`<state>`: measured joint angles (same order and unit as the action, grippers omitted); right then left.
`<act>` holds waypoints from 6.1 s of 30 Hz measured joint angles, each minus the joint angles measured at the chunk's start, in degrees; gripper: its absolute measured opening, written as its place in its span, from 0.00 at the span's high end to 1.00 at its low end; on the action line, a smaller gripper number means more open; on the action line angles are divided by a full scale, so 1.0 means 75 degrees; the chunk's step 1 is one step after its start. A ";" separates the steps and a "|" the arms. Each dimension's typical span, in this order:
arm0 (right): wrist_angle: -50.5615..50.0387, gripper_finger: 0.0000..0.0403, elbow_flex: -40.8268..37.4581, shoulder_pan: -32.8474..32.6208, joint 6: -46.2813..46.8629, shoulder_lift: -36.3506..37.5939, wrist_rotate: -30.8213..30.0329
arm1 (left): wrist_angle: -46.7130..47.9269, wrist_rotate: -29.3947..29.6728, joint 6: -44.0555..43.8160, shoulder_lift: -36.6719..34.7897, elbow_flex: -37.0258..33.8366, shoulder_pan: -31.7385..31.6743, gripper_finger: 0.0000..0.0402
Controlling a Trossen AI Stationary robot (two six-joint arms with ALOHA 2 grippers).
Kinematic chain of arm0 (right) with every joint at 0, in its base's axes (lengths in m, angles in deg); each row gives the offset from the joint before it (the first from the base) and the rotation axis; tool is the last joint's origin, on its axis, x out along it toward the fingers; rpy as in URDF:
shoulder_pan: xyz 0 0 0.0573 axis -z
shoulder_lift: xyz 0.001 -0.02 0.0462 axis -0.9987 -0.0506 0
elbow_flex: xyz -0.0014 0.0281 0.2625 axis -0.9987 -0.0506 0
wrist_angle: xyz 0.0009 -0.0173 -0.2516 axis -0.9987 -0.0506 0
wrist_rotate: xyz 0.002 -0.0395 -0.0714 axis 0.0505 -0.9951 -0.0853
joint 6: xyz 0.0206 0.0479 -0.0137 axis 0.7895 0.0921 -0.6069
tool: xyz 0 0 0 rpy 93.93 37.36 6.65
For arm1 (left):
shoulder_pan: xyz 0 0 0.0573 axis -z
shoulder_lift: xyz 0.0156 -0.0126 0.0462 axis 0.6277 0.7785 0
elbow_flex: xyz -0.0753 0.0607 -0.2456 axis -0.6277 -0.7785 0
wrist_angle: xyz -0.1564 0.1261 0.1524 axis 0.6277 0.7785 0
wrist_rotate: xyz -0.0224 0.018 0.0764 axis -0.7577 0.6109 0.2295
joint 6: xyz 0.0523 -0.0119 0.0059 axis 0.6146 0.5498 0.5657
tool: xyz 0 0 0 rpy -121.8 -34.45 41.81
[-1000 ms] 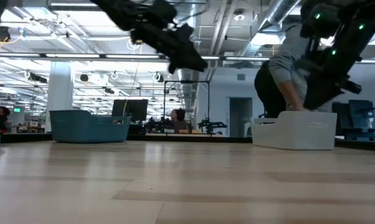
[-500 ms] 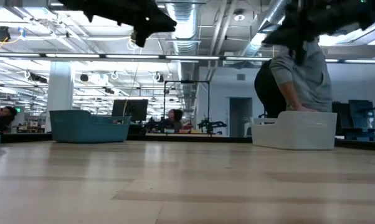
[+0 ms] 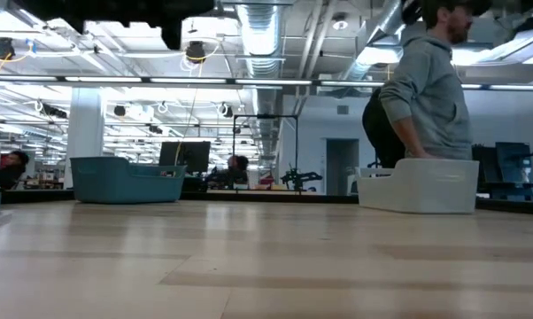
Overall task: Sort & place blocks by color
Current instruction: Return to Home Position
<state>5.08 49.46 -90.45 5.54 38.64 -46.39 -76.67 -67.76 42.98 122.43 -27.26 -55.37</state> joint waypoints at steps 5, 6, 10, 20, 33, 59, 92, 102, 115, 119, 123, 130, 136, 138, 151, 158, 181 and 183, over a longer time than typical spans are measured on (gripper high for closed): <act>-0.1406 0.99 0.0083 0.0083 -0.0974 0.1309 -0.0541 | 0.1446 0.0044 0.0991 -0.1122 0.0000 0.0090 0.99; -0.1656 0.99 0.0007 0.0157 -0.0973 0.1576 -0.0547 | 0.1804 0.0091 0.1147 -0.1308 0.0000 0.0122 0.99; -0.1685 0.99 -0.0583 0.0423 -0.0469 0.2522 -0.0130 | 0.2292 0.0329 0.1449 -0.1618 -0.0185 0.0254 1.00; -0.1925 0.99 -0.1751 0.0278 0.0422 0.4424 0.0006 | -0.0417 0.0641 0.0854 -0.1874 -0.2316 0.0374 1.00; -0.3717 0.99 -0.1899 0.0057 0.0126 0.5940 -0.0475 | -0.0070 0.0897 0.0856 -0.3440 -0.3226 0.0373 1.00; -0.0924 0.99 -0.3787 -0.0035 -0.0211 0.6018 -0.0388 | 0.1578 0.0864 0.0995 -0.6633 -0.4343 0.0105 1.00; -0.1048 0.98 -0.4417 -0.0035 0.0176 0.6013 -0.0207 | 0.2784 0.0471 0.1096 -0.7157 -0.4380 0.0111 1.00; -0.1103 0.97 -0.4423 -0.0035 0.0822 0.6013 -0.0215 | 0.2826 0.0772 0.0778 -0.7154 -0.4386 0.0111 1.00; -0.1118 0.96 -0.4426 -0.0036 0.0843 0.5346 -0.0201 | 0.2788 0.0366 0.0157 -0.6460 -0.4389 0.0165 1.00; -0.0900 0.98 -0.4429 -0.0100 0.0703 0.5228 0.0196 | 0.2644 -0.0415 -0.0084 -0.6394 -0.4389 0.0345 1.00; -0.0881 0.99 -0.4429 -0.0193 0.0462 0.5401 0.0213 | 0.2578 -0.0511 -0.0068 -0.6513 -0.4389 0.0499 1.00; -0.0846 0.99 -0.4435 -0.0178 -0.0088 0.6017 0.0213 | 0.2571 -0.0328 0.0276 -0.7061 -0.4389 0.0505 1.00; -0.0927 0.99 -0.4435 -0.0123 -0.0416 0.6018 0.0187 | 0.2647 -0.0241 0.0899 -0.7178 -0.4389 0.0505 1.00; -0.0934 0.99 -0.4435 -0.0065 -0.0431 0.6013 0.0184 | 0.2688 -0.0083 0.1076 -0.7142 -0.4389 0.0505 1.00; -0.0987 0.97 -0.4435 0.0274 0.0255 0.6016 0.0184 | 0.2709 0.0010 0.1228 -0.7146 -0.4389 0.0502 1.00; -0.1031 0.97 -0.4435 0.0268 0.0360 0.6016 0.0184 | 0.2709 0.0035 0.0995 -0.7146 -0.4389 0.0503 1.00; -0.1044 0.97 -0.4435 0.0268 0.0365 0.6016 0.0184 | 0.2779 0.0485 0.0659 -0.7146 -0.4389 0.0505 1.00; -0.1044 0.97 -0.4435 0.0268 0.0365 0.6016 0.0184 | 0.2776 0.0485 0.0659 -0.7146 -0.4389 0.0503 1.00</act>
<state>-2.76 16.20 -88.44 8.28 83.75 -45.01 -55.85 -64.12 47.92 68.84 -60.17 -51.60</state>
